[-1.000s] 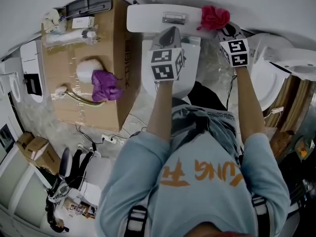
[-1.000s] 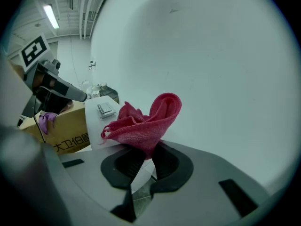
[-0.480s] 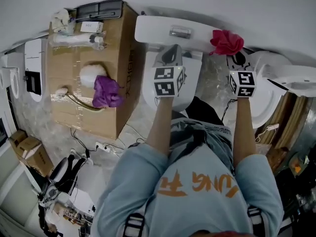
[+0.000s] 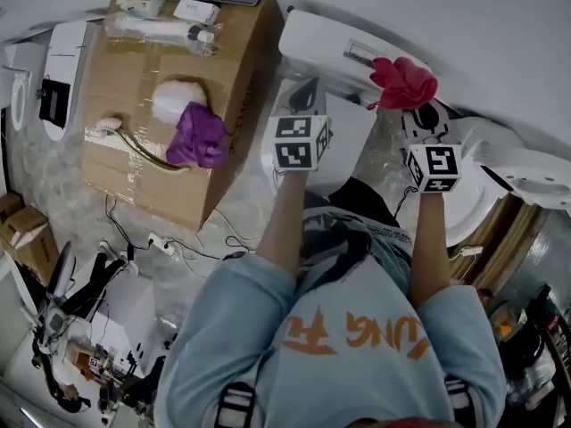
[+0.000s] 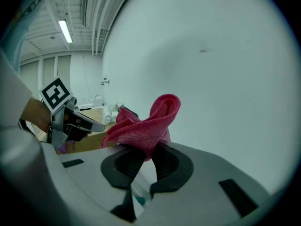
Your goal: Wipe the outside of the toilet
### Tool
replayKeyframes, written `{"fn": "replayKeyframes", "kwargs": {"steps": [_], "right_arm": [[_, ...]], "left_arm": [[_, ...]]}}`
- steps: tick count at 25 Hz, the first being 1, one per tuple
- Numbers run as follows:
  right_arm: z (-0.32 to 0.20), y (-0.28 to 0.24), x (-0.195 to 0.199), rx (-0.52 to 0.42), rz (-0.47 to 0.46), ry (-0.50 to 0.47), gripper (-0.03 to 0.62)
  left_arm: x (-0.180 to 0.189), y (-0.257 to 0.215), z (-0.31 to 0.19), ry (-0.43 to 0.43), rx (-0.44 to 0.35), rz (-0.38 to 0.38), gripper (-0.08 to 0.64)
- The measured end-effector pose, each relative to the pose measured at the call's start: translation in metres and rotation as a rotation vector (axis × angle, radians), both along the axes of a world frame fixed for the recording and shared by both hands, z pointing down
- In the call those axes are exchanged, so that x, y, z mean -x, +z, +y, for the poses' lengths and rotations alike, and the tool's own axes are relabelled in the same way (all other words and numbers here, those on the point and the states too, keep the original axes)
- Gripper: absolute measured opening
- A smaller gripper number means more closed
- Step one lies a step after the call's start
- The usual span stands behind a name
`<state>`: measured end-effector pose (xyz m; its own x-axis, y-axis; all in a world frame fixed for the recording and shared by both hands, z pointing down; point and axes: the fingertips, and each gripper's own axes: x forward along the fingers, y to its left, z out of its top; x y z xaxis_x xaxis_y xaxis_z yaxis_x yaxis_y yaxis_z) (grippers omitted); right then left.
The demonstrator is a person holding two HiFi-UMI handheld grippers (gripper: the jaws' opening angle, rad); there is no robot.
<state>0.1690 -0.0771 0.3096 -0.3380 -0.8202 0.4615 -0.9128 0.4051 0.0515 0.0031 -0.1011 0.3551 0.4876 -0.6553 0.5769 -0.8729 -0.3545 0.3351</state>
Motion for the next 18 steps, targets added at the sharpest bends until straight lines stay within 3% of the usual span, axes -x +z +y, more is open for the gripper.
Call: {"fn": "replayKeyframes", "kwargs": {"steps": [9,18], "right_arm": [[-0.035,-0.008,0.100,-0.018,-0.019,-0.204,0.061],[-0.078,0.025,0.165,0.051,0.029,-0.330,0.061]], "left_arm": [[0.059,-0.001,-0.007,-0.121,-0.009,0.006,0.023],[0.098,0.002,-0.021,-0.181,-0.013,-0.003,0.024]]}}
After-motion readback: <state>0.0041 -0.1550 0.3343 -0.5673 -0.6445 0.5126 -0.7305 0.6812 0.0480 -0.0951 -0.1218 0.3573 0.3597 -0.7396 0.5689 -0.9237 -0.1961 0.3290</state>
